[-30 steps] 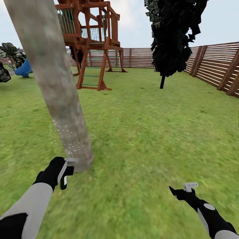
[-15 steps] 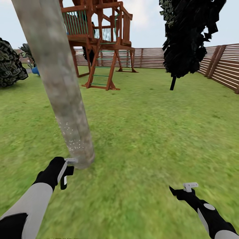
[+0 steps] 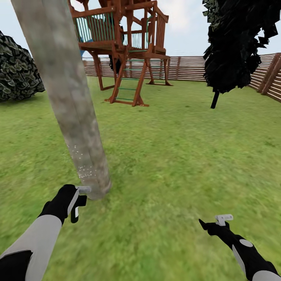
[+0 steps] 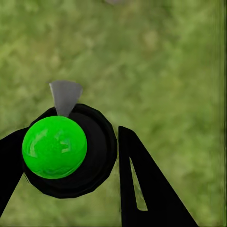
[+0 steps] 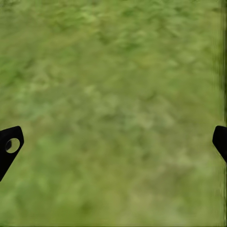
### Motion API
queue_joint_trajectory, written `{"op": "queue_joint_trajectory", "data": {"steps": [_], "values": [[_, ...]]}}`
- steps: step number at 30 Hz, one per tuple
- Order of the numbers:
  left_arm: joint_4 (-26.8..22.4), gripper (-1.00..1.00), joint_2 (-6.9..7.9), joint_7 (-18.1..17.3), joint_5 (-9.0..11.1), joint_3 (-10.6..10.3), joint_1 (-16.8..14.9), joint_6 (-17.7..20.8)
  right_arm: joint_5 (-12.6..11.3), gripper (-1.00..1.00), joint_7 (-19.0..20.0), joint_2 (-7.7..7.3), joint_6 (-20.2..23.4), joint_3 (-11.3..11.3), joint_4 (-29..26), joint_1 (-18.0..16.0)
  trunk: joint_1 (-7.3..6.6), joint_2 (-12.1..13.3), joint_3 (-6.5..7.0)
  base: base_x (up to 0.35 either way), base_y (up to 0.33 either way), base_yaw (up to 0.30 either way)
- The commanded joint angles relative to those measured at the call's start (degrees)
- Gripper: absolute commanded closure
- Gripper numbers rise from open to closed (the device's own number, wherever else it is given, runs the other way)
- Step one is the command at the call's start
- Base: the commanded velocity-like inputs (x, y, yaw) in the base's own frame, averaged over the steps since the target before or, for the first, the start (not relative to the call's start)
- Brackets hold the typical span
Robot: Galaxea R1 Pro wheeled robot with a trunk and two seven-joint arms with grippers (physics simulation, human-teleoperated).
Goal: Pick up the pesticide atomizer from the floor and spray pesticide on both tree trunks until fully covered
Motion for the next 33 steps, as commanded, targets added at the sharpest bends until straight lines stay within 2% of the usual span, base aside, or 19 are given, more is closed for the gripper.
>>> {"op": "queue_joint_trajectory", "data": {"steps": [1, 12, 23, 33], "values": [[-0.01, 1.0, 0.01, 0.0, -0.04, 0.0, 0.0, 0.0, 0.0, -1.0, 0.0, 0.0, 0.0, 0.0, -0.01, 0.0, 0.0, 0.0, 0.0, 0.007, -0.276, 0.102], [0.01, 1.0, 0.01, 0.0, -0.04, 0.0, 0.0, 0.0, 0.0, -1.0, 0.0, 0.0, 0.0, -0.08, -0.02, 0.0, 0.0, 0.0, 0.0, 0.003, -0.276, 0.26], [-0.27, 1.0, -0.03, 0.0, -0.04, 0.0, 0.0, 0.0, 0.0, -1.0, 0.0, 0.0, -0.05, -0.02, -0.02, 0.0, 0.0, 0.0, 0.0, 0.135, -0.274, 0.027], [-0.28, 1.0, -0.05, 0.0, -0.04, 0.0, 0.0, 0.0, 0.0, -1.0, 0.0, 0.0, 0.0, -0.04, -0.02, 0.0, 0.0, 0.0, 0.0, 0.142, -0.271, 0.258]]}}
